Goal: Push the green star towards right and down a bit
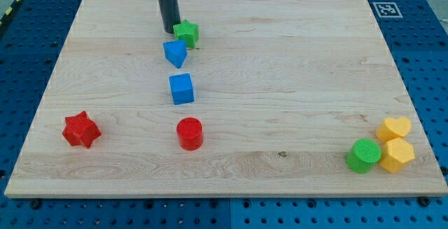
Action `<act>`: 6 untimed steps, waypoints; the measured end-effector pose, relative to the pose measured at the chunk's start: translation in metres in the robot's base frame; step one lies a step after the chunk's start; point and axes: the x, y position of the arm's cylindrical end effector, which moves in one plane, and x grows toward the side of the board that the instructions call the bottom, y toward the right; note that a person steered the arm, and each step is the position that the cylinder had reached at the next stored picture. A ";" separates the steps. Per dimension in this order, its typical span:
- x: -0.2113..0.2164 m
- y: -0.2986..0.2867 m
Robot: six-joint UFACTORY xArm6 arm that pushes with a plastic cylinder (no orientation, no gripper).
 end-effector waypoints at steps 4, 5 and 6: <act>0.014 -0.022; 0.028 0.015; 0.044 0.032</act>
